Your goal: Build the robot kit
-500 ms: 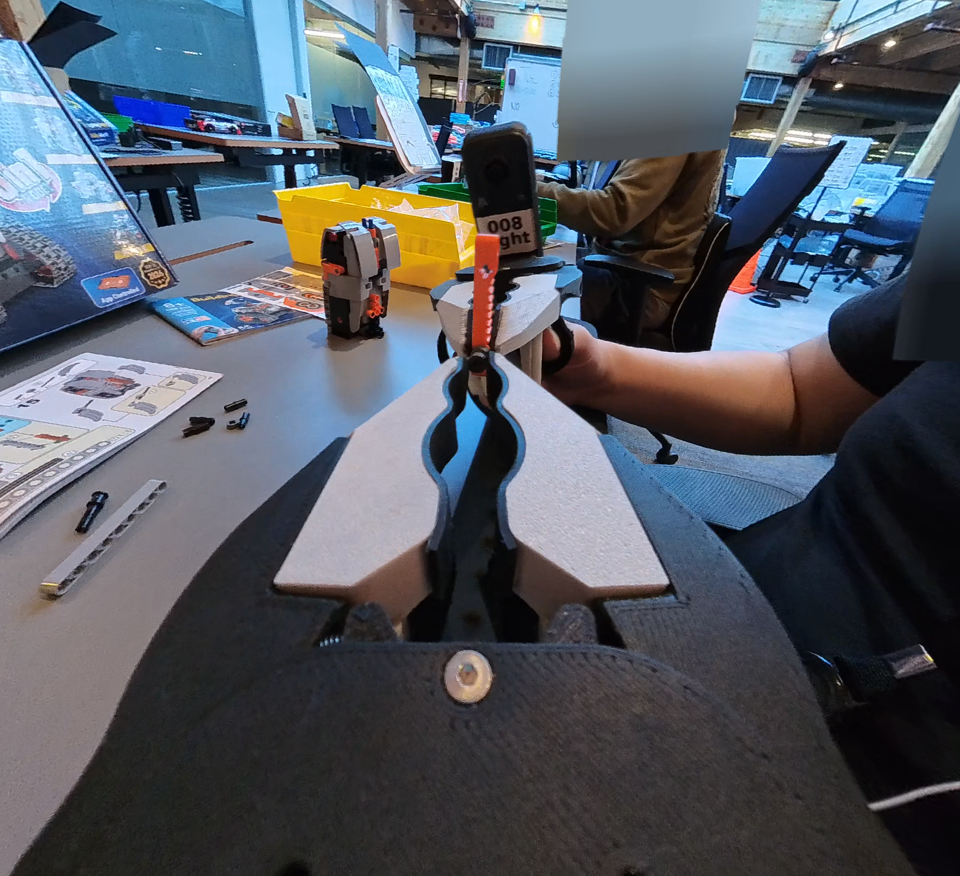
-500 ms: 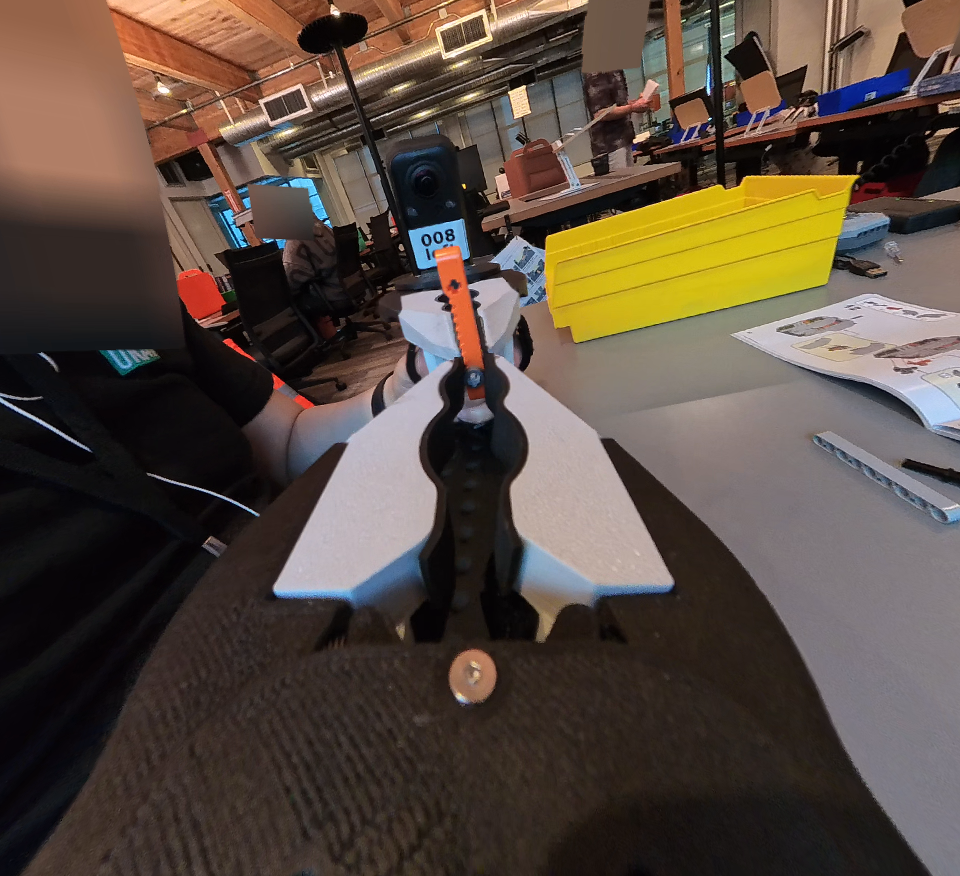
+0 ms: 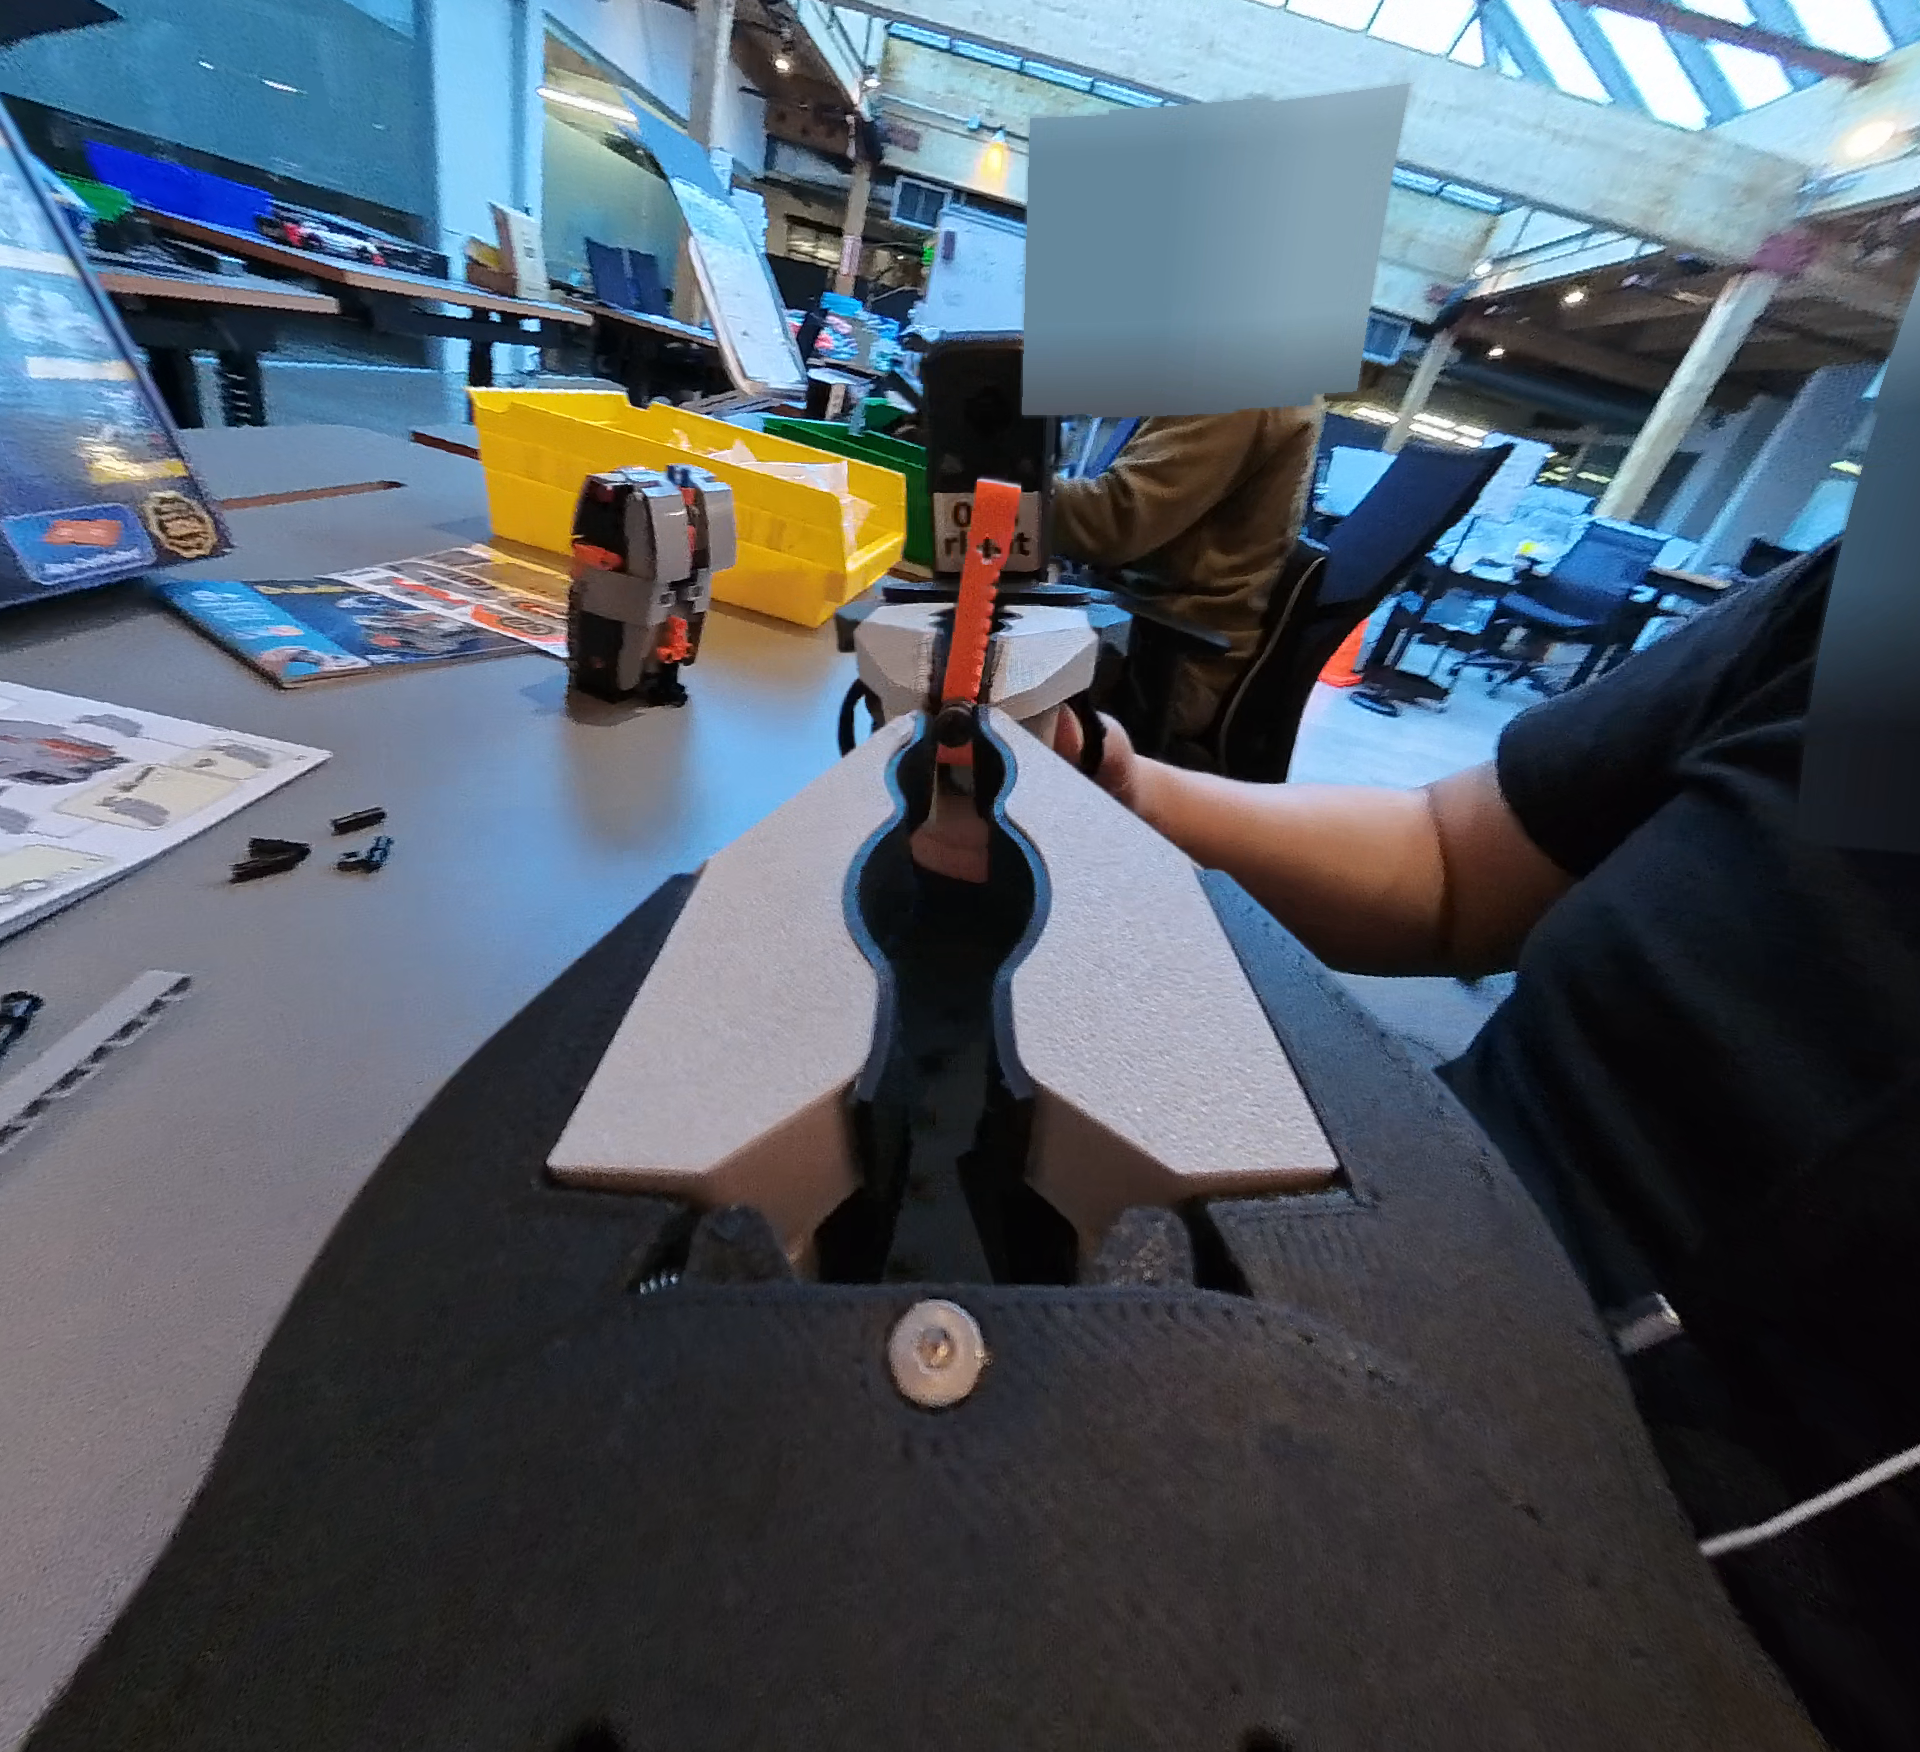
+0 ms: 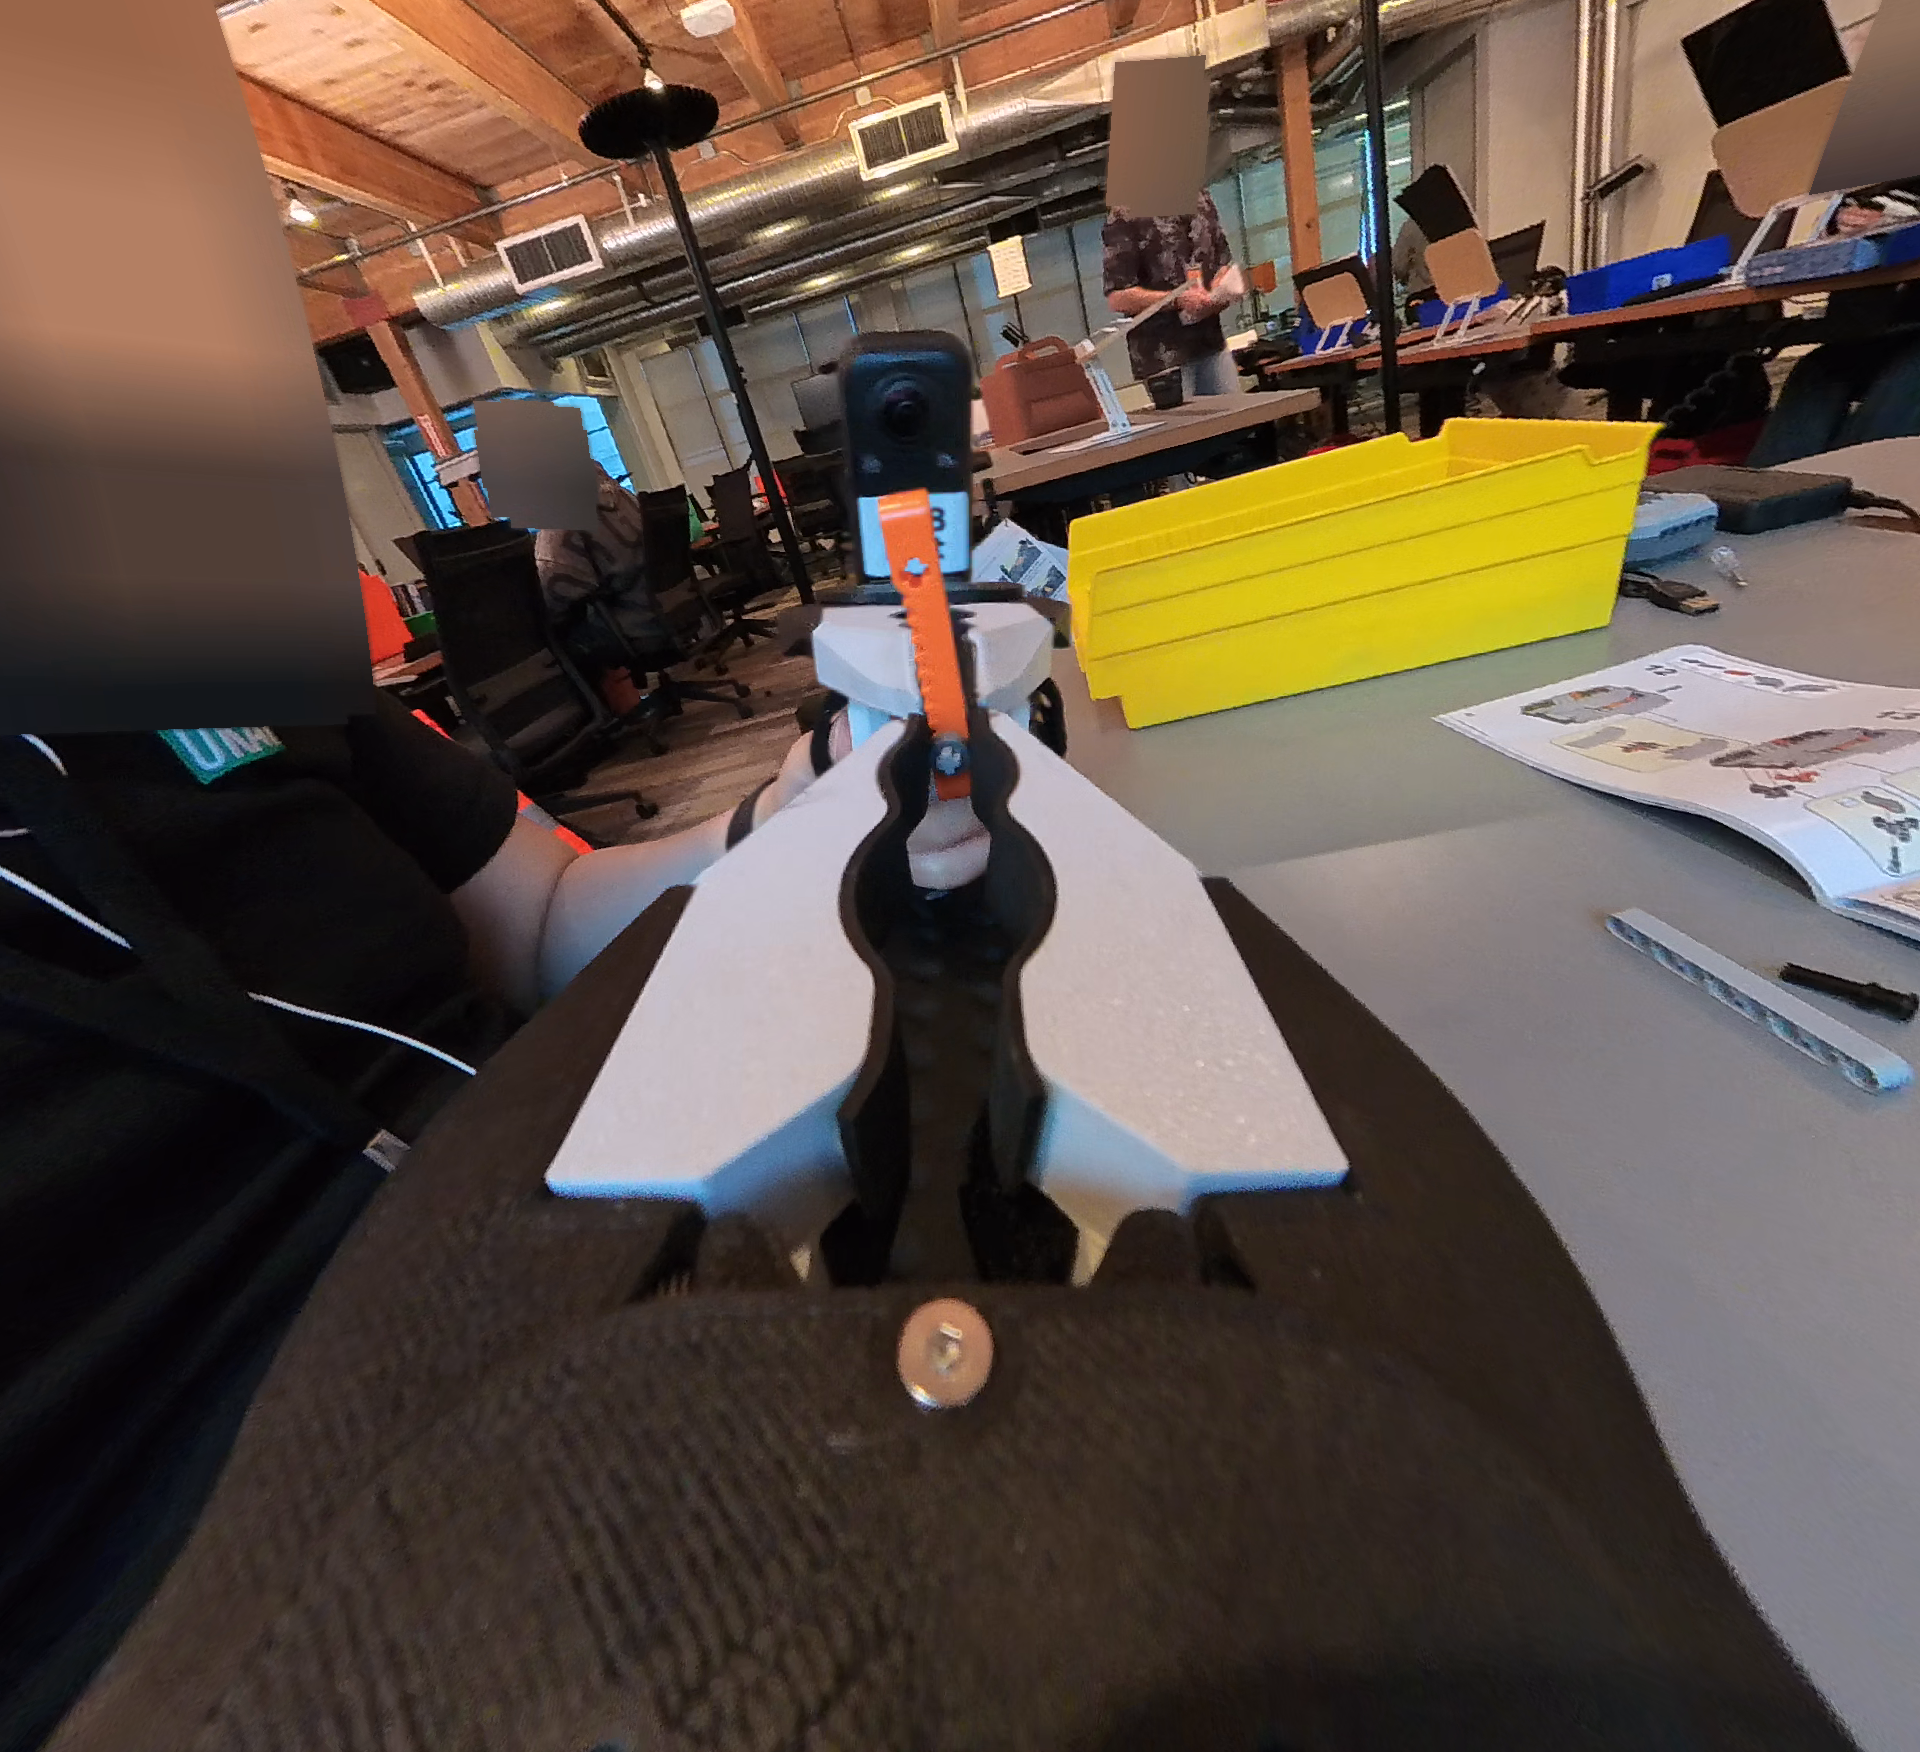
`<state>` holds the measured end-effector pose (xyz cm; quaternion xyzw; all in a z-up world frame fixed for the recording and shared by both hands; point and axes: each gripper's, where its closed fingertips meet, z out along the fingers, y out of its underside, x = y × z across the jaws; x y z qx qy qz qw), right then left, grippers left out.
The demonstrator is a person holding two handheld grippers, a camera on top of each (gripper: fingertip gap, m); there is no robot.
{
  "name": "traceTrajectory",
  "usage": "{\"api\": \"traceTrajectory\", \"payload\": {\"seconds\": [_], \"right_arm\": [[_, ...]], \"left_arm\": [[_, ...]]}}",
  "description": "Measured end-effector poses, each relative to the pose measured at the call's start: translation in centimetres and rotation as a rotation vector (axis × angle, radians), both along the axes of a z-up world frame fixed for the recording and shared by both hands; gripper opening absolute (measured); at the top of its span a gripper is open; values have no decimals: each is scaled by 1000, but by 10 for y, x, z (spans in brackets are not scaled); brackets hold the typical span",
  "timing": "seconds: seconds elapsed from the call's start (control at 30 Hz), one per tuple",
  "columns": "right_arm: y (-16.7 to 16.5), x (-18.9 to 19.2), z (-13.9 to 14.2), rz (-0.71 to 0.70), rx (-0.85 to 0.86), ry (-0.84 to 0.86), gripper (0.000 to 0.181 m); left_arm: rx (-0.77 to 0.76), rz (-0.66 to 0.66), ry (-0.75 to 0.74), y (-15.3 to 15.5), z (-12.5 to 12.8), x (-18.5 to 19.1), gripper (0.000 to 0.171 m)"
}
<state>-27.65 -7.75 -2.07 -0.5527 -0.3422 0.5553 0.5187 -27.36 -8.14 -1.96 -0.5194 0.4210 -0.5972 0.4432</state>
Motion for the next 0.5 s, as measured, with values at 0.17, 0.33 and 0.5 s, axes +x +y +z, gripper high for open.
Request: {"api": "traceTrajectory", "payload": {"seconds": [0.17, 0.33, 0.5], "right_arm": [[-1, -1, 1, 4, -1, 4, 6], [5, 0, 0, -52, -1, 3, 5], [3, -3, 11, -15, -50, 94, 6]], "left_arm": [[-9, -13, -6, 1, 1, 0, 3], [44, 68, 0, 7, 1, 1, 3], [41, 109, -29, 11, 8, -3, 35]]}}
